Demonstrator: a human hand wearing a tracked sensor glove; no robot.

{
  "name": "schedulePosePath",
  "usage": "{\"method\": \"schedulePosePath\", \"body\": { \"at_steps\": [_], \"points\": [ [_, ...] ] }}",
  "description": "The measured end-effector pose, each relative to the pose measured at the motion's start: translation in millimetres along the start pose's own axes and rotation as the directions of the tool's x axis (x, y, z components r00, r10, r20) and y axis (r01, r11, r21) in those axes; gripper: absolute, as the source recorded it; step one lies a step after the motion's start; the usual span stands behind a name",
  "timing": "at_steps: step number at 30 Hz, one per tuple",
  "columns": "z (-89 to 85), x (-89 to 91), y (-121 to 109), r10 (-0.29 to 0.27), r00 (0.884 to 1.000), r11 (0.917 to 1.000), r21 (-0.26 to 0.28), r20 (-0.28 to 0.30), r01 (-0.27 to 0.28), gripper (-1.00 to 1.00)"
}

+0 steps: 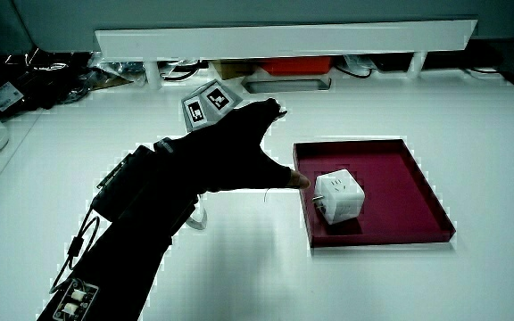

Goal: Pick socket

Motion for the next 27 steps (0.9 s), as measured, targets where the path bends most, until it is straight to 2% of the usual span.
{"method": "schedulePosePath", "body": {
  "at_steps": [1, 2, 3, 4, 5, 6, 7, 8, 10, 11, 12, 13, 14, 15, 16, 17, 18, 19, 21, 22, 26, 27],
  "points": [
    [-3.2, 0.7, 1.6, 0.045, 0.999, 0.9989, -0.015, 0.021, -0.044, 0.00],
    [-7.3, 0.6, 4.0, 0.064, 0.996, 0.9978, -0.024, 0.066, -0.062, 0.00],
    [-14.4, -6.2, 10.8, -0.056, 0.989, 0.9983, -0.007, 0.134, 0.058, 0.00],
    [-16.0, -8.7, 16.7, -0.175, 0.981, 0.9835, 0.033, -0.078, 0.178, 0.00],
    [-19.2, -5.8, 16.5, -0.038, 0.999, 0.9993, -0.006, -0.014, 0.038, 0.00],
    [-21.7, -5.3, 18.4, -0.016, 0.999, 0.9998, -0.014, -0.052, 0.015, 0.00],
    [-24.5, -4.8, 20.1, -0.007, 0.999, 0.9998, -0.020, -0.054, 0.006, 0.00],
    [-28.6, -7.6, 22.9, -0.013, 0.999, 0.9998, -0.015, -0.035, 0.013, 0.00],
    [-33.0, -5.0, 26.7, 0.036, 0.999, 0.9986, -0.038, -0.020, -0.037, 0.00],
    [-36.0, -5.7, 30.0, 0.029, 1.000, 0.9988, -0.040, -0.010, -0.029, 0.00],
    [-37.5, -4.2, 32.9, 0.002, 0.999, 0.9995, -0.033, -0.050, -0.004, 0.00],
    [-40.4, -5.1, 35.5, 0.014, 0.999, 0.9990, -0.041, -0.053, -0.016, 0.00],
    [-42.9, -5.4, 38.6, -0.025, 0.997, 0.9992, -0.032, -0.076, 0.022, 0.00],
    [-45.5, -5.1, 40.5, -0.025, 0.996, 0.9993, -0.031, -0.089, 0.023, 0.00],
    [-47.2, -2.9, 41.3, 0.004, 0.995, 0.9991, -0.043, -0.099, -0.008, 0.00],
    [-49.4, -3.3, 43.2, -0.007, 0.995, 0.9992, -0.040, -0.103, 0.002, 0.00],
    [-52.5, -6.1, 45.5, 0.012, 0.995, 0.9985, -0.051, -0.100, -0.017, 0.00],
    [-54.0, -5.2, 47.0, 0.008, 0.992, 0.9987, -0.048, -0.125, -0.014, 0.00],
    [-61.1, -9.9, 51.7, 0.020, 0.994, 0.9981, -0.057, -0.107, -0.026, 0.00],
    [-64.8, -12.4, 54.8, 0.006, 0.993, 0.9981, -0.060, -0.119, -0.013, 0.00],
    [-74.5, -10.4, 60.9, 0.040, 0.989, 0.9954, -0.081, -0.145, -0.052, 0.00],
    [-77.7, -12.9, 63.3, 0.033, 0.987, 0.9960, -0.077, -0.155, -0.045, 0.00]
  ]
}}
